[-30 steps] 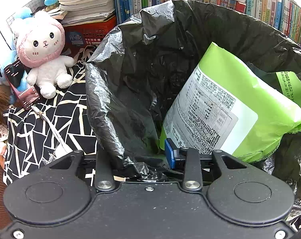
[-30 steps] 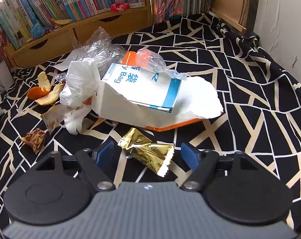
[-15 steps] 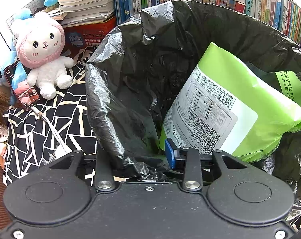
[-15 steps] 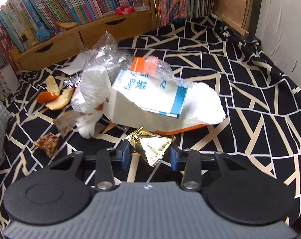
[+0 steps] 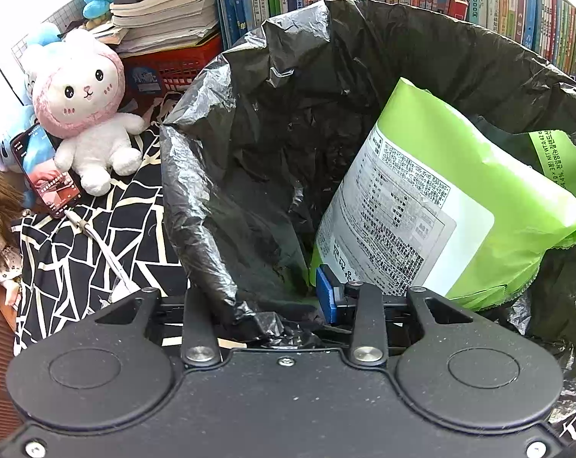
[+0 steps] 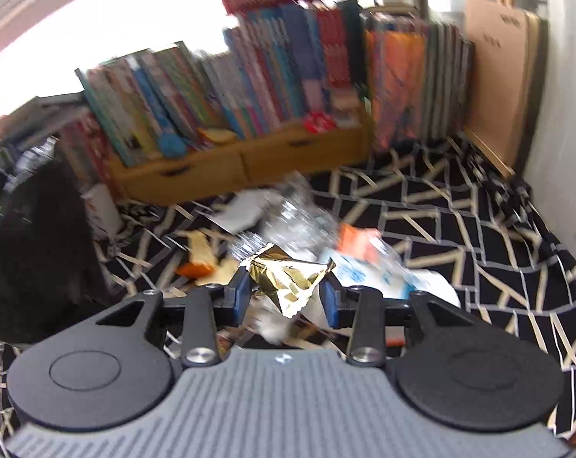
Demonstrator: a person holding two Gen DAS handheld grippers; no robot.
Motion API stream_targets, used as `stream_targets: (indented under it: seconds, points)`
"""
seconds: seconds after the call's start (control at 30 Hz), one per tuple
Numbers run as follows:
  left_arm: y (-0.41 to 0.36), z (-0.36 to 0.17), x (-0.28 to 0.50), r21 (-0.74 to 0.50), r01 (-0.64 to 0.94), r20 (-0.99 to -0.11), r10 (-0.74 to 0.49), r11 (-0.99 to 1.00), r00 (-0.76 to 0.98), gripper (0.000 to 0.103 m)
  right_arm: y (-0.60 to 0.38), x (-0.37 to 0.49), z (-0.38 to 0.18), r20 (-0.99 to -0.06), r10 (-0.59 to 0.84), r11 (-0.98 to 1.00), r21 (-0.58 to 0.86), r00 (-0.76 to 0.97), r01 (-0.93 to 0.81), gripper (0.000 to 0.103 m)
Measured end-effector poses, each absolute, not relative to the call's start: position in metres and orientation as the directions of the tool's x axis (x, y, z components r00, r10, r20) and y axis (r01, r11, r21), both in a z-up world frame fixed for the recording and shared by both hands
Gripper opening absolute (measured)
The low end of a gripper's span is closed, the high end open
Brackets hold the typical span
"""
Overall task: Collect trash
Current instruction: 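Carry the gold wrapper up over the black trash bag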
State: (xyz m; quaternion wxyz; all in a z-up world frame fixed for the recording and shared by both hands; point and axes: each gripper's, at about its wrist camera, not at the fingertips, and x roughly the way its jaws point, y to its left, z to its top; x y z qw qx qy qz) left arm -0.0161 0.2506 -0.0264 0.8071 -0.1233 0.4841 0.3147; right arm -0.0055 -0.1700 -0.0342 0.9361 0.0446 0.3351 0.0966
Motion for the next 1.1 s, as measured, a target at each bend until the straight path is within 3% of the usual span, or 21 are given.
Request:
stream_targets:
  seconds: [0.33, 0.53, 1.1]
  points:
    - [0.253, -0.027, -0.02, 0.086, -0.626, -0.862, 0.373, 0.775, 0.343, 0.035, -0.066, -0.006, 0.051, -0.492, 0.464, 0.883, 0.187, 0.737, -0.431, 0.043]
    - [0.256, -0.029, -0.022, 0.06, -0.622, -0.872, 0.344, 0.781, 0.348, 0.035, 0.004, -0.001, 0.075, -0.461, 0.571, 0.81, 0.182, 0.679, -0.557, 0.044]
    - [0.263, -0.031, -0.026, -0.019, -0.631, -0.899, 0.264, 0.775, 0.351, 0.036, 0.068, 0.023, 0.071, -0.505, 0.614, 0.767, 0.199, 0.607, -0.61, 0.046]
